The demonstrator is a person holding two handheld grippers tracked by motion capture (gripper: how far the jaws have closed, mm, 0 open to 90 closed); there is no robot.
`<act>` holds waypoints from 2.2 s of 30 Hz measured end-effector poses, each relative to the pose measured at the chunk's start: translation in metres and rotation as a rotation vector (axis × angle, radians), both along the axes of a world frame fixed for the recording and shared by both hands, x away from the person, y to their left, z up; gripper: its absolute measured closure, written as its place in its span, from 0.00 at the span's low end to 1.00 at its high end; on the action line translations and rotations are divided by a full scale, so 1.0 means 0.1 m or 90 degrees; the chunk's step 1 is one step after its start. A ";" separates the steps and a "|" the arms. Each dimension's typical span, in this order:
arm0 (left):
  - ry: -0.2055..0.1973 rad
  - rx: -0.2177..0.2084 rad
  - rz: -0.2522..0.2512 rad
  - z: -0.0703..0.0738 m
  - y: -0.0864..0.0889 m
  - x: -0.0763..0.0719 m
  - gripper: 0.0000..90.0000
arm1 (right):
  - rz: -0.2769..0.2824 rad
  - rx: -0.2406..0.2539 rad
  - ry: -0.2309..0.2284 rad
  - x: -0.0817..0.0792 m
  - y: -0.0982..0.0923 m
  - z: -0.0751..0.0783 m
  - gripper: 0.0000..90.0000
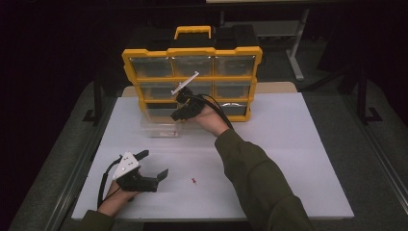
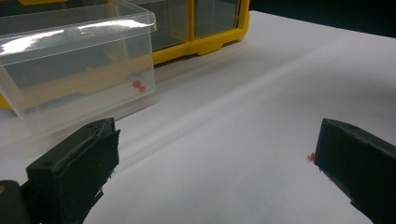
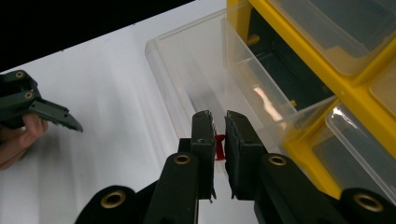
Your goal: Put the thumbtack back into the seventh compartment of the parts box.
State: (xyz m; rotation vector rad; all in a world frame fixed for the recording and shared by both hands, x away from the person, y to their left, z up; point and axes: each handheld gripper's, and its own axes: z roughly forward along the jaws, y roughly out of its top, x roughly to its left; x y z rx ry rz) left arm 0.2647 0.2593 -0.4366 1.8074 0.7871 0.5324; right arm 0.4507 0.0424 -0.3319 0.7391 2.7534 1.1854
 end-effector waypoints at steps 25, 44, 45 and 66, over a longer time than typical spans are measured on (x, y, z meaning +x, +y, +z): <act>0.000 -0.009 -0.001 0.00 -0.02 0.00 0.00 | 0.000 -0.036 0.013 0.15 0.27 -0.15 0.90; 0.004 0.002 -0.002 -0.01 -0.02 0.00 0.00 | 0.010 -0.011 0.013 0.09 0.13 -0.03 0.99; 0.003 0.009 -0.004 -0.01 -0.01 0.00 0.00 | 0.015 -0.010 0.012 0.09 0.12 -0.03 0.99; 0.004 0.007 -0.002 -0.02 -0.02 0.00 0.00 | 0.029 -0.011 0.004 -0.20 -0.19 -0.05 0.99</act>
